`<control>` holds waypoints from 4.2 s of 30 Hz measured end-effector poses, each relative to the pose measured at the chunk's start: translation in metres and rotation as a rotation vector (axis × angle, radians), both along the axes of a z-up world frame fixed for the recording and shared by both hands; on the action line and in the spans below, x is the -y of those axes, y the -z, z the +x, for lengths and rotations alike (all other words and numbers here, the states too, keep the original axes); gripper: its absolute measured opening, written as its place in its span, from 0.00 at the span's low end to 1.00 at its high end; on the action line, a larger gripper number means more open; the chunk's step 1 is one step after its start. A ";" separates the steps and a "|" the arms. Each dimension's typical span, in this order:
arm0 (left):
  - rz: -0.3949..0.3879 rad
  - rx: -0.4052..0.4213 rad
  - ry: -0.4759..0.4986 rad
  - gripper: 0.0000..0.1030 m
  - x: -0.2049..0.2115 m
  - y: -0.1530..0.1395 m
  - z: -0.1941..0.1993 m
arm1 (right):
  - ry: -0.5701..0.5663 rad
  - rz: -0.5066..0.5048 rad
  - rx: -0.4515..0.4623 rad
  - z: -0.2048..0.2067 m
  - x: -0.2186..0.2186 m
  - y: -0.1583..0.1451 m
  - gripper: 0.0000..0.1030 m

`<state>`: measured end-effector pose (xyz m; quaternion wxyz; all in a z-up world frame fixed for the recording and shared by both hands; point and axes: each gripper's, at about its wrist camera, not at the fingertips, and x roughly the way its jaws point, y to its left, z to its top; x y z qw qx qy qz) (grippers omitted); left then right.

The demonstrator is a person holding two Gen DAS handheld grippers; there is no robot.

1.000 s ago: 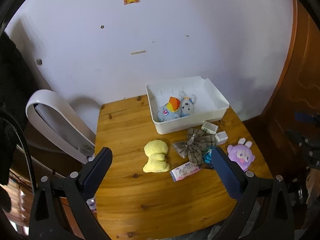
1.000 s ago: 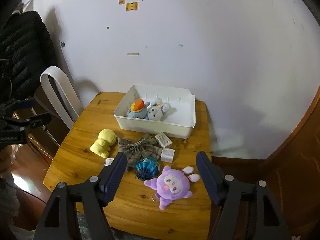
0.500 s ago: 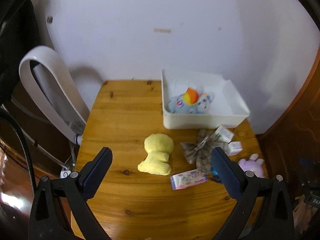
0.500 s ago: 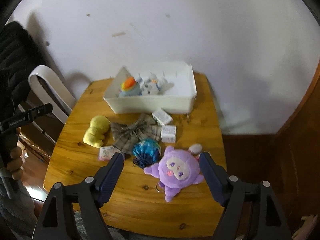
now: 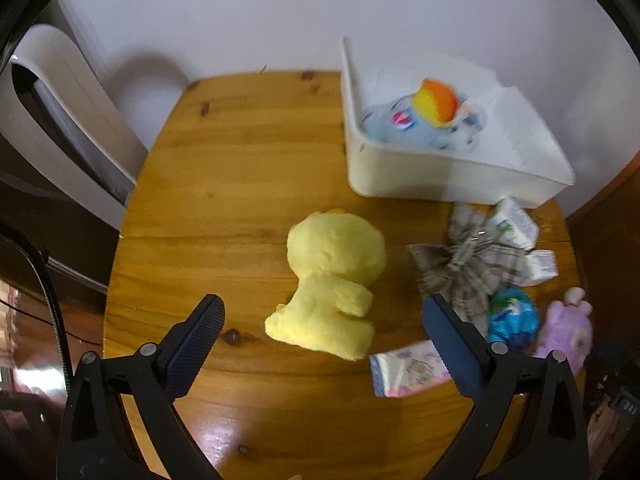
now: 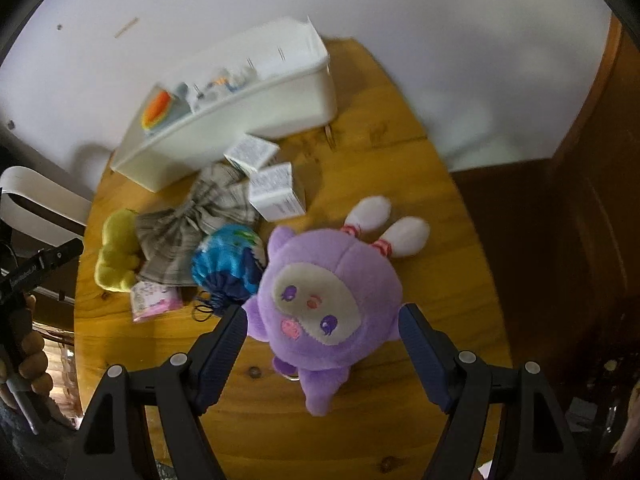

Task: Organize objects
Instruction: 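Grasp the yellow duck plush with the left gripper while the right gripper grasps the purple bunny, then lift both plushes and carry them over the white tray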

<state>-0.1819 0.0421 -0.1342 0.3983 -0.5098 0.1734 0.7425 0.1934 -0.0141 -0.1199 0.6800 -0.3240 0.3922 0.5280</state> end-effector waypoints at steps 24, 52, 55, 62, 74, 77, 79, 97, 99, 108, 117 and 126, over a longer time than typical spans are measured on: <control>-0.120 0.110 -0.043 0.97 -0.034 0.087 -0.023 | -0.028 -0.053 0.111 -0.012 -0.029 0.032 0.86; -0.051 -0.029 -0.067 0.49 0.021 0.029 0.008 | -0.127 -0.002 0.201 -0.037 -0.016 0.020 0.65; -0.031 -0.073 -0.060 0.49 0.039 0.005 0.018 | -0.142 0.051 0.188 -0.043 -0.004 0.003 0.65; 0.056 -0.122 -0.025 0.49 0.055 -0.052 0.032 | -0.185 0.150 0.183 -0.054 0.024 -0.033 0.65; 0.181 -0.219 0.080 0.49 0.064 -0.162 0.044 | -0.270 0.393 0.239 -0.078 0.053 -0.136 0.66; 0.197 -0.254 0.110 0.49 0.051 -0.188 0.043 | -0.301 0.465 0.248 -0.086 0.055 -0.163 0.66; 0.213 -0.276 0.123 0.49 0.042 -0.205 0.043 | -0.317 0.511 0.256 -0.090 0.055 -0.181 0.66; 0.275 -0.350 0.230 0.50 -0.030 -0.269 0.065 | -0.356 0.632 0.222 -0.081 0.039 -0.237 0.67; 0.264 -0.333 0.237 0.50 -0.037 -0.269 0.066 | -0.361 0.632 0.213 -0.082 0.037 -0.237 0.67; 0.233 -0.330 0.261 0.50 -0.070 -0.267 0.065 | -0.401 0.618 0.195 -0.079 0.024 -0.235 0.68; 0.182 -0.304 0.261 0.50 -0.118 -0.244 0.043 | -0.401 0.549 0.160 -0.080 -0.022 -0.218 0.68; 0.112 -0.248 0.298 0.50 -0.177 -0.183 0.027 | -0.400 0.426 0.149 -0.080 -0.079 -0.168 0.71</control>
